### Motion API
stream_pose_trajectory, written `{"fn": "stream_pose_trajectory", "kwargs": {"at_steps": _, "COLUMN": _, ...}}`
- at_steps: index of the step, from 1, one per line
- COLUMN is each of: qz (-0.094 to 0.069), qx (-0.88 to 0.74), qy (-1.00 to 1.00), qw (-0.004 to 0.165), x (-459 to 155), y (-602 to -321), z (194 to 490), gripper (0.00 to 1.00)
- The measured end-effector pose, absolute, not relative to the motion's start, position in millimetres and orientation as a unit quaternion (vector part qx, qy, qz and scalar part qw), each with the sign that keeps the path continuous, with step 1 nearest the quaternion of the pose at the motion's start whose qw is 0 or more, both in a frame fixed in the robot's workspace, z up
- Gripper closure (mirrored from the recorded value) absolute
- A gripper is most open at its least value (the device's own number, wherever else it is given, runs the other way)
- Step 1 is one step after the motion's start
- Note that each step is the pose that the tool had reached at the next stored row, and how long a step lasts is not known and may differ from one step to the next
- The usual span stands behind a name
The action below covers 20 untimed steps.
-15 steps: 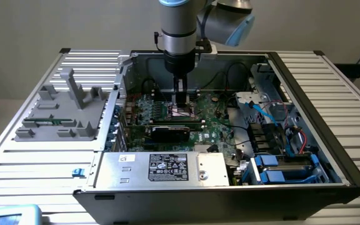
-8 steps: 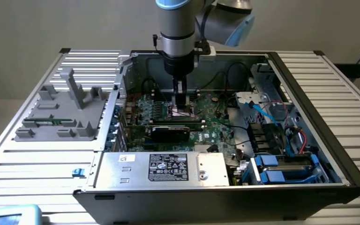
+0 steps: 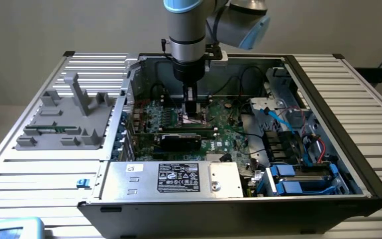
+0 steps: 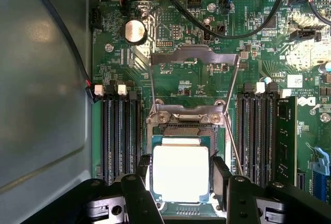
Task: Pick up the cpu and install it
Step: 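Place the cpu into insertion slot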
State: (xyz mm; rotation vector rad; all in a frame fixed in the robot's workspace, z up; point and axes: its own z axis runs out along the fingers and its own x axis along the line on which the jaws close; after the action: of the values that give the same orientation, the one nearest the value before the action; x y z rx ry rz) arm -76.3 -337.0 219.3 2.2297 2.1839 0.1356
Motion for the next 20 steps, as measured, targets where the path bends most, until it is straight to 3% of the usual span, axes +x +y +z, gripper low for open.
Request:
{"fn": "stream_pose_trajectory", "kwargs": {"at_steps": 6, "qz": 0.042, "qx": 0.714, "qy": 0.699, "qw": 0.009, "x": -76.2, "y": -336.9, "z": 218.7, "gripper": 0.44}}
{"fn": "stream_pose_trajectory", "kwargs": {"at_steps": 14, "qz": 0.025, "qx": 0.713, "qy": 0.700, "qw": 0.024, "x": -76.2, "y": -332.9, "z": 216.7, "gripper": 0.44}}
{"fn": "stream_pose_trajectory", "kwargs": {"at_steps": 20, "qz": 0.022, "qx": 0.714, "qy": 0.700, "qw": 0.021, "x": -76.1, "y": -332.9, "z": 213.5, "gripper": 0.44}}
